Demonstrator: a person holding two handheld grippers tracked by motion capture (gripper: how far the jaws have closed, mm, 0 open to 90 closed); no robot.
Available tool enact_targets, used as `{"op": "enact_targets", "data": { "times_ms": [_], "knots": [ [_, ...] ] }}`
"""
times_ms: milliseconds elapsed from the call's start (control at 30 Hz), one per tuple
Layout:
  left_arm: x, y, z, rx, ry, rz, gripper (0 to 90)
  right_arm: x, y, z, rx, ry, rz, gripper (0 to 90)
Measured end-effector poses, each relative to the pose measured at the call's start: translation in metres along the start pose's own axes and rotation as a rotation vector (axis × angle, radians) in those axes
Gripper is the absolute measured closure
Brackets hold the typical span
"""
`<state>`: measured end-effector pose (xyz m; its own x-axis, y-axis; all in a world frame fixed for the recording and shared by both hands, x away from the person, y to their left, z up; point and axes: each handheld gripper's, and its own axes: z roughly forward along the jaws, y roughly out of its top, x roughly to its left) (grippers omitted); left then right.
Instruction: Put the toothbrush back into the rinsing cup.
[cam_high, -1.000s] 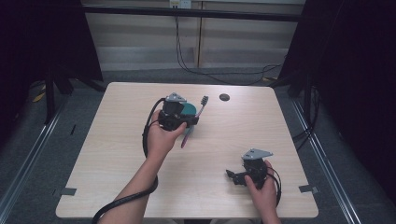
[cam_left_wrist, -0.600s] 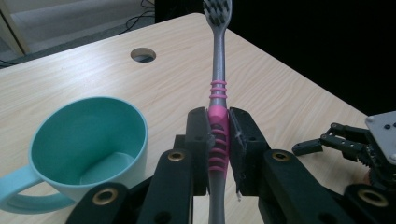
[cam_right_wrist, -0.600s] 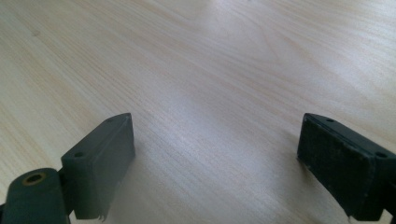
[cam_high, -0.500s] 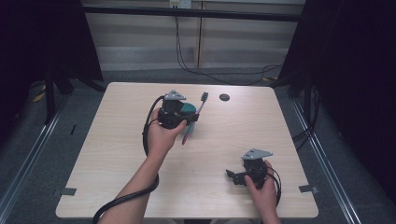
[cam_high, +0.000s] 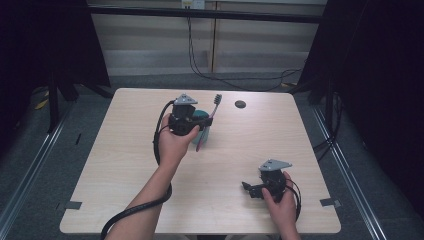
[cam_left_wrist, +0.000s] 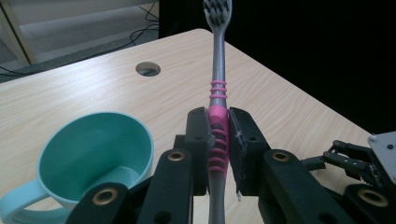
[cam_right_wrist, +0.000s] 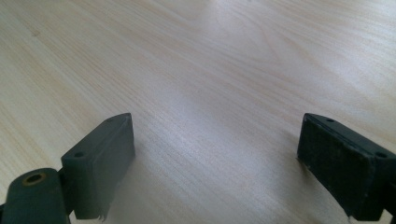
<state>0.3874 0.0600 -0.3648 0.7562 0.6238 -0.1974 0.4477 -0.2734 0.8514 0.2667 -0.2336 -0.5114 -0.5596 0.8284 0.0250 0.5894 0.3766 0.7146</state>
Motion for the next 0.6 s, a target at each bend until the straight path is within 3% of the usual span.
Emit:
{"op": "enact_targets", "data": {
  "times_ms": [600],
  "knots": [
    [0.0075,0.0079,-0.0039,-0.026,0.043,-0.015,79.2,0.0000,0.0003,0.0003,-0.001,0.000,0.000,10.7]
  ]
}}
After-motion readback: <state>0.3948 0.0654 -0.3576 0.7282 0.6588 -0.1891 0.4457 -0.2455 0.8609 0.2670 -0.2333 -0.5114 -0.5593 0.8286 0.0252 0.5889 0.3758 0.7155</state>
